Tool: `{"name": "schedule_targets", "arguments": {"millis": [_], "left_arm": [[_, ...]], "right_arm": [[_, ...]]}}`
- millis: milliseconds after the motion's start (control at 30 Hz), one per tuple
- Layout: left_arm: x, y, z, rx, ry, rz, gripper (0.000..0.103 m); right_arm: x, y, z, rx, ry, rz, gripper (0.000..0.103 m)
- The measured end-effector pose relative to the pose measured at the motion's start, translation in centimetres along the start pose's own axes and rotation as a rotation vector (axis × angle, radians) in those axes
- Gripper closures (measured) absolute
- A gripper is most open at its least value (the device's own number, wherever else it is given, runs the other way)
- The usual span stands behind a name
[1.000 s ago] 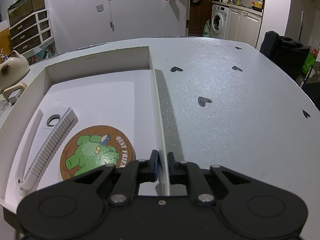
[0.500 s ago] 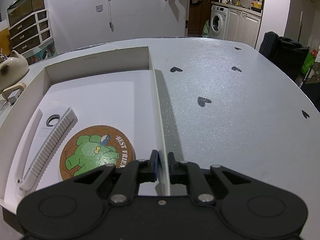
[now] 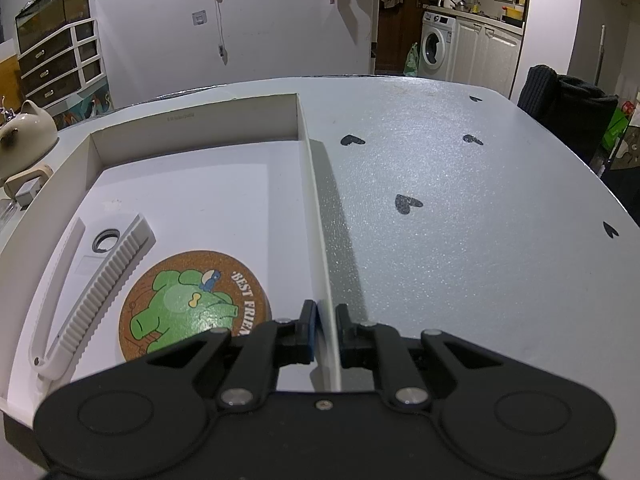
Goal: Organize rigid objects
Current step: 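Move the left tool back and grasp the pale green round disc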
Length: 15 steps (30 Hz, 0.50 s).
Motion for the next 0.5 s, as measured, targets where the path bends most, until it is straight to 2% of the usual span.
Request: {"name": "schedule_targets", "arguments": {"millis": [67, 200, 367, 400, 500], "left_arm": [[-0.3, -0.3, 0.2, -0.007, 0.005, 0.005, 0.002], [-0.7, -1.3, 0.3, -0.009, 0.002, 0.029, 0.023], [-1.4, -2.5, -0.4, 0.019, -0.030, 0.053, 0.043], [-1.4, -2.6, -0.5, 0.024, -0.036, 0.056, 0.052], [-1.4, -2.9, -1.0, 0.048, -0.026, 0.063, 0.053]], "right_arm": [[0.0, 0.0, 0.0, -0.001, 0.000, 0.000, 0.092], [0.0, 0.0, 0.0, 0.000, -0.001, 0.000, 0.092], [0.0, 0.0, 0.0, -0.002, -0.001, 0.001, 0.092], [0.0, 0.0, 0.0, -0.002, -0.001, 0.002, 0.092], [0.1, 0.0, 0.0, -0.003, -0.002, 0.004, 0.092]]}}
Point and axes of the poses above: each gripper's, at about its wrist camera, not at the fingertips, and x roughly against the way its jaws point, z to its right, y to its underside, the point moved 4 cm from there along -x, roughly the way its jaws point, and after that the axes turned 11 degrees about y, right-handed, at the moved point
